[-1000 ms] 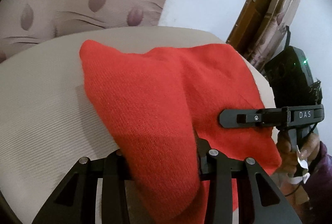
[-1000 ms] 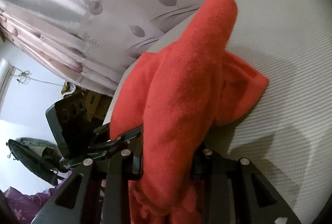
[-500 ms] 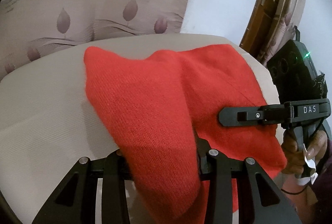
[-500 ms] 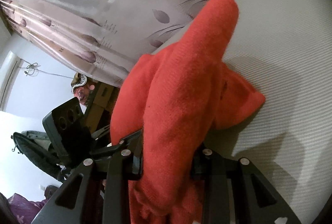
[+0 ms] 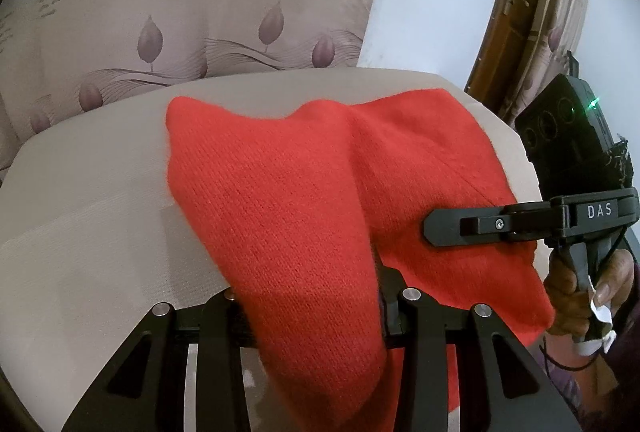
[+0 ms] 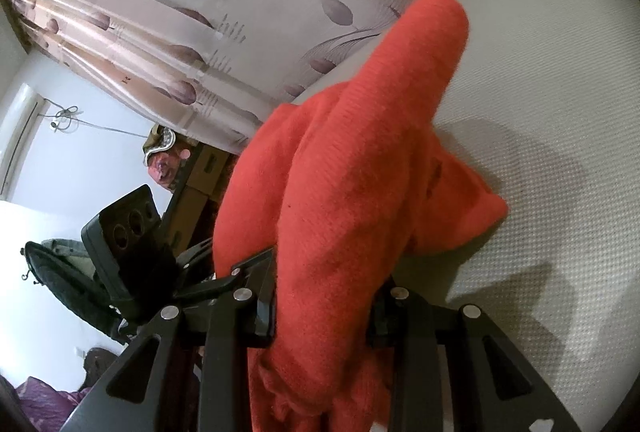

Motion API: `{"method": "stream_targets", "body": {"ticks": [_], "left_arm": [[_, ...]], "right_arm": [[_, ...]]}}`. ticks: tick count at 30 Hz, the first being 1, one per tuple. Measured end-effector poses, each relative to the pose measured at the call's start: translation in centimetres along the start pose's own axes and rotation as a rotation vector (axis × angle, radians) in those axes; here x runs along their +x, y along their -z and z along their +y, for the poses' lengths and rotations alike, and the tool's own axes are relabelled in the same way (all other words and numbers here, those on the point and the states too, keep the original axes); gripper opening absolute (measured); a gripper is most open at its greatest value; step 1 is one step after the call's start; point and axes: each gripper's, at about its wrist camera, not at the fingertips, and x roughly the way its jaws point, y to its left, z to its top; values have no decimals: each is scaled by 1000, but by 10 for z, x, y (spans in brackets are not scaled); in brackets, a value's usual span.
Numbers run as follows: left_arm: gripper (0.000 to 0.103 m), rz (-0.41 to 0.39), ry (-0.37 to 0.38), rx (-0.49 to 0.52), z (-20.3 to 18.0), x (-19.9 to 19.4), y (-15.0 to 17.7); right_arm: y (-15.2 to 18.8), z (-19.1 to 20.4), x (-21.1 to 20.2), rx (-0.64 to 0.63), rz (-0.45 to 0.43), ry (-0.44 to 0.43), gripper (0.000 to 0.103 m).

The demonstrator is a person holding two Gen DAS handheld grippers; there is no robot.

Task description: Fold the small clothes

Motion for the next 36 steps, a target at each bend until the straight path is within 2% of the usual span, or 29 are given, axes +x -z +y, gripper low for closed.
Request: {"method": "stream_targets", "body": {"ticks": [10,36], "left_arm": [[39,-5,-16,2,0,-10,7],[39,-2,-29,21,9,-8,10]], "right_arm": [[3,0,6,-4,4,-11,29],[4,-3,14,1,18,-22,29]]}}
